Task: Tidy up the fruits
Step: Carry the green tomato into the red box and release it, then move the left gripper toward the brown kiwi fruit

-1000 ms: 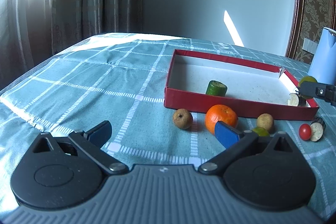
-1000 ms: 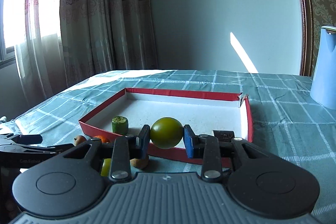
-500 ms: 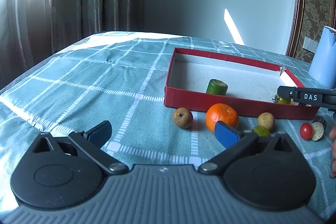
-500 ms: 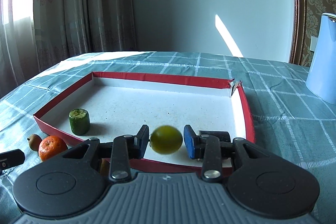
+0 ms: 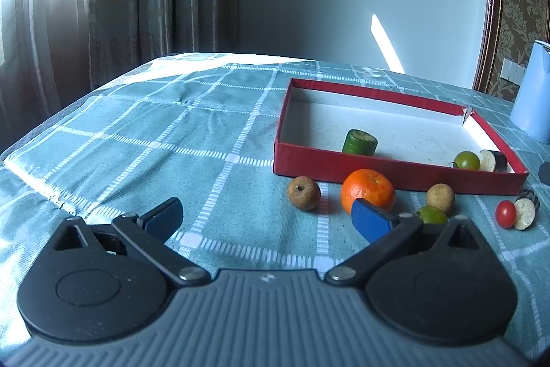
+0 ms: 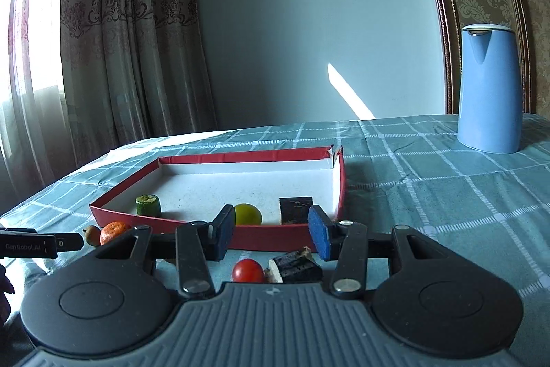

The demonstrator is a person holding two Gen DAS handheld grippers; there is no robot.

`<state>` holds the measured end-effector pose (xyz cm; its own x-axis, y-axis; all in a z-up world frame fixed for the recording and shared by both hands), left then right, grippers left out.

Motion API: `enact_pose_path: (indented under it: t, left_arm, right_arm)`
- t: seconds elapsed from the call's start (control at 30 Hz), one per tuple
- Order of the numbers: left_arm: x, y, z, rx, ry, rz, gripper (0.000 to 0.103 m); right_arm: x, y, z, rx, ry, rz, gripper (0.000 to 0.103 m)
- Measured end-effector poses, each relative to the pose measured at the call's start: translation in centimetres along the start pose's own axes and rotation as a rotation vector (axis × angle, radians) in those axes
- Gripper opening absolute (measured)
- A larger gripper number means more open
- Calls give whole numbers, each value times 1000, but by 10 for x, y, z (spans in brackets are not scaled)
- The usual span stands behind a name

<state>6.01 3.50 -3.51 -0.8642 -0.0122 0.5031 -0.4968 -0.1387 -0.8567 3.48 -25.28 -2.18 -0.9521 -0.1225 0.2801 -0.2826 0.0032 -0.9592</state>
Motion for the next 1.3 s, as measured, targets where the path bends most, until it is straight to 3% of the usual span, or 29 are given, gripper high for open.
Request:
enact_pose_path:
  t: [0.03, 0.1, 0.13, 0.37, 0.57, 0.77, 0.9, 1.07, 1.23, 1.3]
  left_arm:
    - [0, 0, 0, -3, -3, 0, 103]
    - [2, 0, 1, -8, -2, 5, 103]
    - [3, 0, 2, -12, 5, 10, 103]
    - [25, 5, 30, -156, 55, 93, 103]
    - [38, 16, 66, -214, 156, 88, 103]
    - [45, 20, 78, -279, 191, 130, 103]
    - [40, 6, 58, -297, 112, 178, 103]
    - [5, -14, 19, -219, -16, 107, 97]
    - [-25, -16, 0, -131, -33, -21, 85]
    - [-29, -18, -3, -118, -25, -18, 84]
  right_arm:
    - [5, 1, 3, -21, -3, 7, 52]
    - [10, 1, 7, -40, 5, 30, 74]
    - [10, 1, 7, -42, 8, 36, 76]
    - [4, 6, 11, -66, 5, -7, 77]
    - [4, 9, 24, -142, 27, -14, 79]
    - [6, 9, 25, -147, 15, -1, 86]
    - [5, 9, 26, -153, 4, -4, 86]
    - [3, 10, 26, -164, -4, -14, 86]
    - [2, 11, 28, -184, -9, -24, 86]
    - [2, 11, 28, -184, -12, -26, 87]
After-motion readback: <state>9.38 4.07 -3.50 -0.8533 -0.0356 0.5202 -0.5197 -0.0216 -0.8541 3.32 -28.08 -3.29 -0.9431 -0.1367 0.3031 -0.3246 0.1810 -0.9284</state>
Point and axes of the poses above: each gripper's, at about its wrist camera, not at the fingertips, and x roughly against the way its jaws point, z to its right, y to its underside, the point moved 6 cm from there along -x, roughly the way its jaws point, and after that the axes turned 5 degrees about x, right-handed, at the moved point
